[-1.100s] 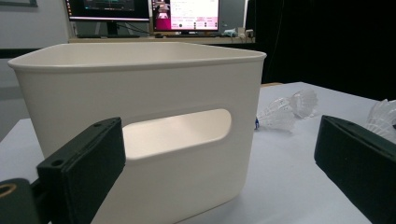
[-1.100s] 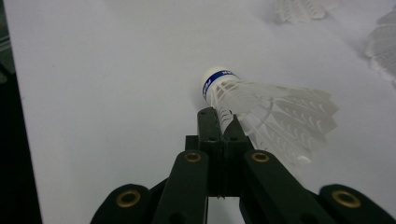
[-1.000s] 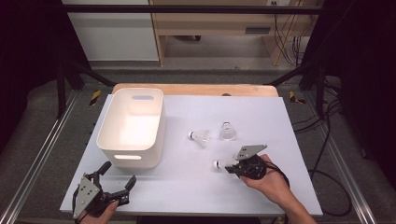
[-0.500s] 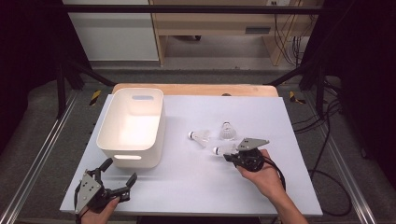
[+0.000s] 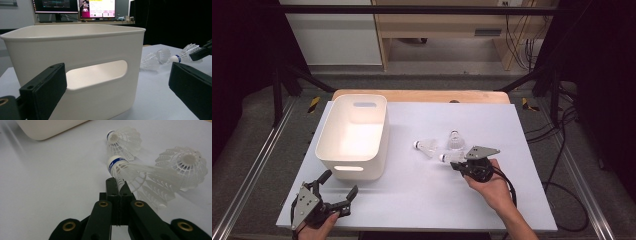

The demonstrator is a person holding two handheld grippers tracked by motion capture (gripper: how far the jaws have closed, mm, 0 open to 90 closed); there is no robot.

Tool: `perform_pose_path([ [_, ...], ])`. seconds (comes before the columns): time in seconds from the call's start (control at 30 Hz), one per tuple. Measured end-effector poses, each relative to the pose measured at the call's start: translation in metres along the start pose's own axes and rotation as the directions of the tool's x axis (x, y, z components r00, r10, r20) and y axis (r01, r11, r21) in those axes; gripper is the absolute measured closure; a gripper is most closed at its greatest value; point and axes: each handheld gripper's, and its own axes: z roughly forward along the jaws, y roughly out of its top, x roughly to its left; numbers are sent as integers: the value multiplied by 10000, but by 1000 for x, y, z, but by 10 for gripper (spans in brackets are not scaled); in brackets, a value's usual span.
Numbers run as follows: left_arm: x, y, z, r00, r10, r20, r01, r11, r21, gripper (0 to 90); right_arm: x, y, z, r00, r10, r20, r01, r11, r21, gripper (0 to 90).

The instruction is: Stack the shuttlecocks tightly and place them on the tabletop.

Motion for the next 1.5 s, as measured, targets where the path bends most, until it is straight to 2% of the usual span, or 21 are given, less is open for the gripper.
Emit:
perform_pose_path([
  [0.2,0,0,-1,10000,-9,-30,8,10000,-45,15,0,1,3,9998,178,134,-176,9998,-123,900],
  [0.3,-1,1,-1,9996,120,-268,-122,9999,-85,4,-1,3,5,9994,297,159,-293,9992,-269,900],
  [0.53,-2,1,-1,9997,160,-197,-161,9998,-86,4,0,6,7,9992,320,233,-310,9987,-412,900],
  [1.13,-2,1,-2,9998,133,-131,-135,9999,-108,4,2,12,18,9959,741,517,-706,9953,-667,900],
  [1.5,0,1,-4,9997,121,-209,-125,9997,-189,4,0,12,22,9937,931,629,-882,9931,-768,900],
])
